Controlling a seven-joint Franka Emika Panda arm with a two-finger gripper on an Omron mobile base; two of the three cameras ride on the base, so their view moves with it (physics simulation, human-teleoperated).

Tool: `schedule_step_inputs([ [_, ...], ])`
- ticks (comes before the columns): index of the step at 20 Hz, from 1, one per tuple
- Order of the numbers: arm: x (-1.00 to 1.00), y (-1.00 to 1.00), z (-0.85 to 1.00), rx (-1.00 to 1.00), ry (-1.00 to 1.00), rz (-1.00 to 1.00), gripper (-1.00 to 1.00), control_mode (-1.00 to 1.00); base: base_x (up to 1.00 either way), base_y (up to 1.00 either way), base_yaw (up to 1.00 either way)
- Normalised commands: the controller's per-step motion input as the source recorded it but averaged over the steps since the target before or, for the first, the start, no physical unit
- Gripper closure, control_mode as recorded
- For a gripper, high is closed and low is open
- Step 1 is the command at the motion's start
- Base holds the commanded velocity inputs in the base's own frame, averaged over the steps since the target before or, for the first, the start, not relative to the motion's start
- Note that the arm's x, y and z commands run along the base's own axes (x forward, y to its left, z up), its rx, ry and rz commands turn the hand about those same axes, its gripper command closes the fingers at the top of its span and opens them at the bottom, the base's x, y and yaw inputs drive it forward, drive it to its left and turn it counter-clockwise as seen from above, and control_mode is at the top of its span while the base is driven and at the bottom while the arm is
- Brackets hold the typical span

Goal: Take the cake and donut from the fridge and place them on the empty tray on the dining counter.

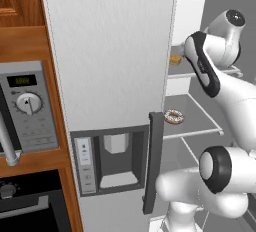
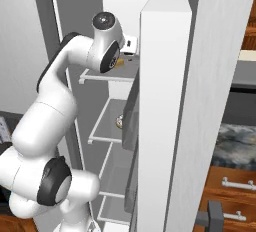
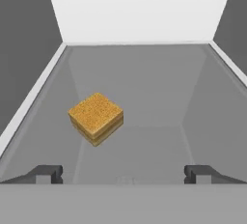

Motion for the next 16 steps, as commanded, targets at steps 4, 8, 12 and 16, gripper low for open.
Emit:
schedule_step_inputs([
  [4,0.2,0.0,0.04,-0.03,-0.01,0.18,-1.0,-1.0,0.0,0.0,0.0],
  [8,0.14,0.01,0.0,-0.08,0.0,0.21,-1.0,-1.0,0.0,0.0,0.0],
  [12,0.16,0.02,0.0,-0.07,0.0,0.2,-1.0,-1.0,0.0,0.0,0.0],
  [16,0.21,0.09,0.0,-0.02,0.04,0.17,-1.0,-1.0,0.0,0.0,0.0],
])
